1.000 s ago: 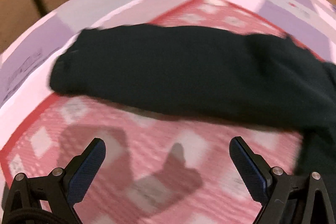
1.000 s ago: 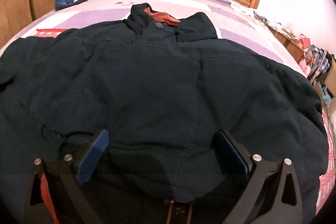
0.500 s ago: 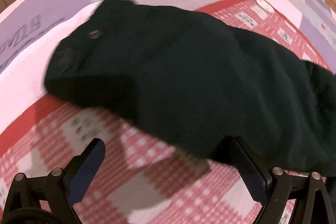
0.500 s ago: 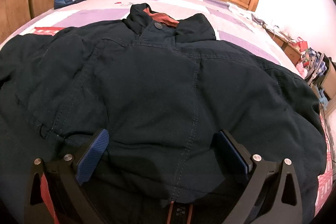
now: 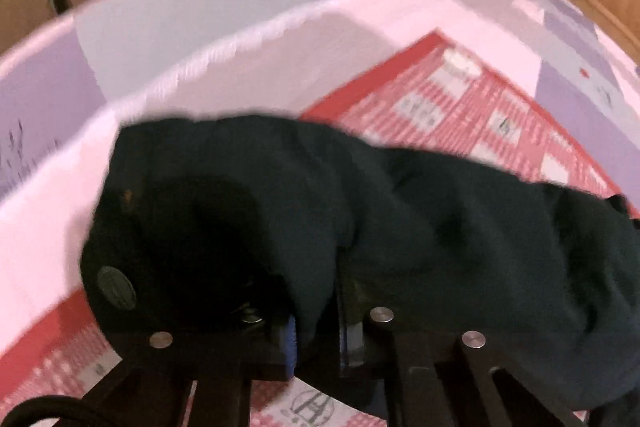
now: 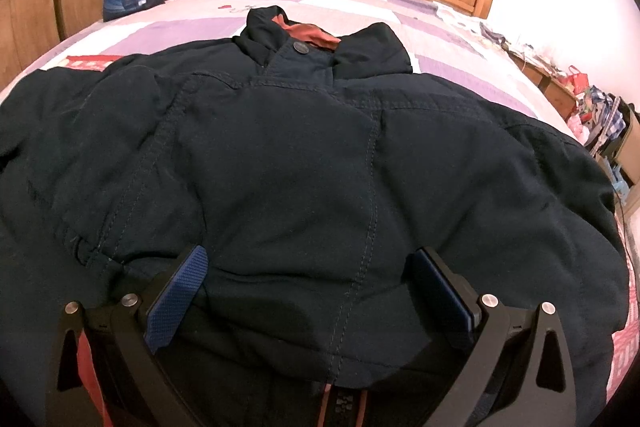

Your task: Fold large clothes

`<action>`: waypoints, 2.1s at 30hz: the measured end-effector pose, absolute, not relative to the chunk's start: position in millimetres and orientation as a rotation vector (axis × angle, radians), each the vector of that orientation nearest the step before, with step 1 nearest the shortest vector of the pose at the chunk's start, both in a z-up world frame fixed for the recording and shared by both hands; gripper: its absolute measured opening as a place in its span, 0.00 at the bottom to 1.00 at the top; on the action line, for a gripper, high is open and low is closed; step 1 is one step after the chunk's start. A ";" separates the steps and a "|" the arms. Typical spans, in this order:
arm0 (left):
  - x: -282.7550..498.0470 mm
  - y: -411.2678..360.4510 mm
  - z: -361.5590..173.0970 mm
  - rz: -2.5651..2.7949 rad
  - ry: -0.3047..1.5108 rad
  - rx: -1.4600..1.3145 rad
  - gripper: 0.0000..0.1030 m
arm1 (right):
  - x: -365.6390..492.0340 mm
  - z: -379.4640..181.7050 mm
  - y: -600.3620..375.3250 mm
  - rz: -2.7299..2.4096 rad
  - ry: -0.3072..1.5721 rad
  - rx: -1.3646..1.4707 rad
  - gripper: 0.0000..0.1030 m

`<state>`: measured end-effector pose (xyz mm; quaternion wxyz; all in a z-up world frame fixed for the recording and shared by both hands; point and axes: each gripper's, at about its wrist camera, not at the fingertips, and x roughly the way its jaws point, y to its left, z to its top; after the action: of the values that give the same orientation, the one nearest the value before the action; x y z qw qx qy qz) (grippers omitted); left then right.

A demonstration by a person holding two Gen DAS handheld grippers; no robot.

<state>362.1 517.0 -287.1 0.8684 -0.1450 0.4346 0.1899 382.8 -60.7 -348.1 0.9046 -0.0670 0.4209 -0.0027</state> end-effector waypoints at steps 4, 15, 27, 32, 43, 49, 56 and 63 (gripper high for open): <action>361.2 494.7 -254.1 0.370 0.816 -0.208 0.08 | 384.7 -348.8 -59.8 -0.007 0.871 -0.136 1.00; 396.0 342.4 -147.0 0.102 0.669 0.049 0.07 | 390.0 -347.1 -58.3 -0.010 0.888 -0.136 1.00; 393.6 93.6 -180.5 -0.162 0.666 0.331 0.07 | 370.3 -252.7 -108.9 -0.004 0.794 -0.076 1.00; 380.3 -5.8 -231.7 -0.262 0.711 0.455 0.07 | 352.9 -239.8 -153.1 -0.023 0.794 -0.062 1.00; 320.0 -99.6 -308.8 -0.243 0.627 0.840 0.07 | 344.3 -254.5 -213.8 -0.043 0.867 0.037 1.00; 291.7 -118.9 -321.0 -0.224 0.507 1.017 0.23 | 364.4 -242.9 -218.4 0.057 0.880 0.191 1.00; 262.4 -114.3 -294.5 -0.425 0.488 0.868 0.68 | 380.0 -214.2 -198.5 0.171 0.874 0.224 1.00; 279.0 -8.9 -263.5 -0.276 0.638 0.551 0.68 | 377.6 -238.7 -211.9 0.081 0.966 0.271 1.00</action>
<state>279.0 -8.9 -263.5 0.9034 0.2663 0.3085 -0.1334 377.6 -211.9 -238.7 0.8760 0.1297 0.4628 0.0390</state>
